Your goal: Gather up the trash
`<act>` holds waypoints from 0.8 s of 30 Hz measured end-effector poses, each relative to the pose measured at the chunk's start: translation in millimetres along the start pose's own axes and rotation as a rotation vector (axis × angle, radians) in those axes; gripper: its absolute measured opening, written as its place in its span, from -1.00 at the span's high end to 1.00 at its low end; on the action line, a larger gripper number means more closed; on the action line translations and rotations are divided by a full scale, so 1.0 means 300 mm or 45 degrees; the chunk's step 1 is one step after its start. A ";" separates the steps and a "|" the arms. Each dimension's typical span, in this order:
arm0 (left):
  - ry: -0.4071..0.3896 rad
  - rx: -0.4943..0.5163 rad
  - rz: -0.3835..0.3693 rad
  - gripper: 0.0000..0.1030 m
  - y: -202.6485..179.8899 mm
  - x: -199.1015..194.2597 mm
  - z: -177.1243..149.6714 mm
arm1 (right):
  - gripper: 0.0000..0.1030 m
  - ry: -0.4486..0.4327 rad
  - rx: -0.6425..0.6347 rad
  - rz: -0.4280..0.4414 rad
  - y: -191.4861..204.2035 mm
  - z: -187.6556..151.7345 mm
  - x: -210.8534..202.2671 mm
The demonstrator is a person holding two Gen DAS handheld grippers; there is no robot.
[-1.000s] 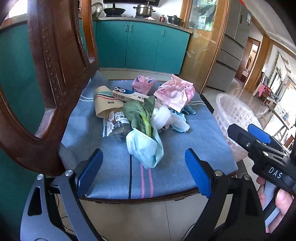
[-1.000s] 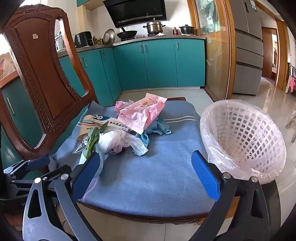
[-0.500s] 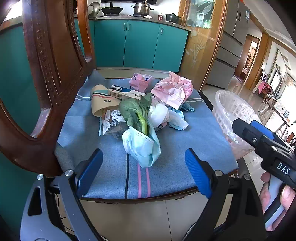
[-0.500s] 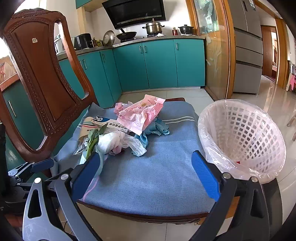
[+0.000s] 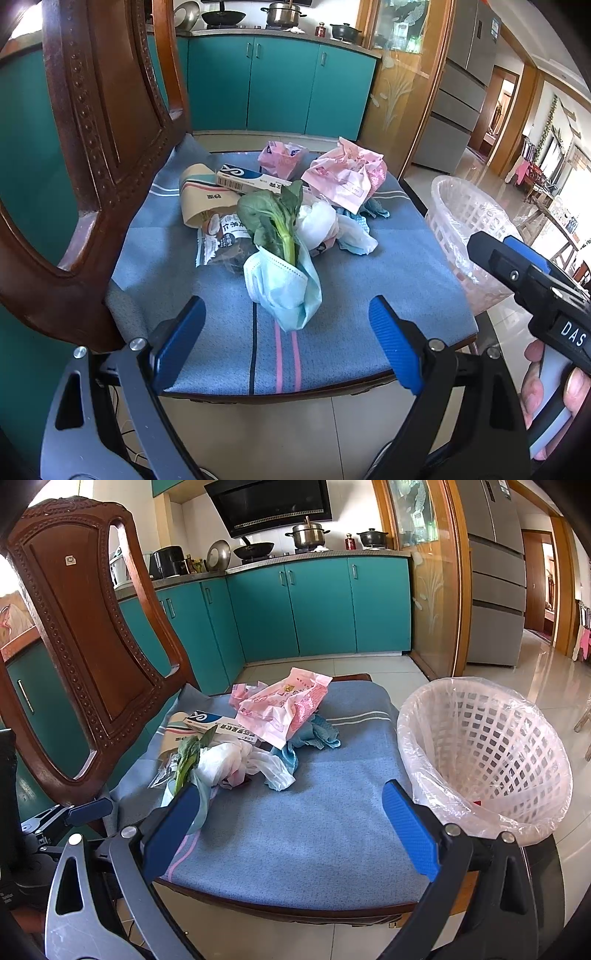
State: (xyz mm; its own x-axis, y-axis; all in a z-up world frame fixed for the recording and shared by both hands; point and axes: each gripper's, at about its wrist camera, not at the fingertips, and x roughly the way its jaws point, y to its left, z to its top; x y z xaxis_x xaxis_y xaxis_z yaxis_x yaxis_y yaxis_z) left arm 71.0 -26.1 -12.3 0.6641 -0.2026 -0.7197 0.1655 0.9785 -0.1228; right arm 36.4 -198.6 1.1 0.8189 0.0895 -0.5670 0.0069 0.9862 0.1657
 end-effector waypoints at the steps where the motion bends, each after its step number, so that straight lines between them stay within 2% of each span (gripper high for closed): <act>1: 0.002 0.000 0.000 -0.74 0.000 0.001 -0.001 | -0.88 0.002 0.000 0.001 0.002 0.000 0.001; 12: 0.028 0.027 0.028 -0.72 -0.009 0.037 -0.009 | -0.88 0.007 0.016 0.017 0.005 0.003 0.006; 16: 0.075 0.018 0.030 -0.36 -0.004 0.085 -0.018 | -0.88 0.005 0.017 0.026 0.009 0.006 0.006; 20: 0.147 -0.039 0.001 -0.15 0.019 0.143 -0.027 | -0.88 0.009 0.031 0.038 0.003 0.009 0.008; 23: 0.188 -0.072 -0.043 0.22 0.028 0.177 -0.028 | -0.88 0.008 0.031 0.045 0.002 0.009 0.005; 24: 0.191 -0.079 -0.062 0.43 0.029 0.181 -0.027 | -0.88 0.009 0.031 0.047 -0.002 0.009 0.003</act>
State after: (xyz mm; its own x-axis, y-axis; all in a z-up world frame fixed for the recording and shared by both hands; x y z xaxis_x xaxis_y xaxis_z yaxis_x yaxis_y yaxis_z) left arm 102.7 -28.4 -58.0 0.5395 -0.2466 -0.8051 0.1464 0.9691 -0.1987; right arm 38.7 -199.5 2.5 0.8148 0.1270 -0.5656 -0.0094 0.9785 0.2061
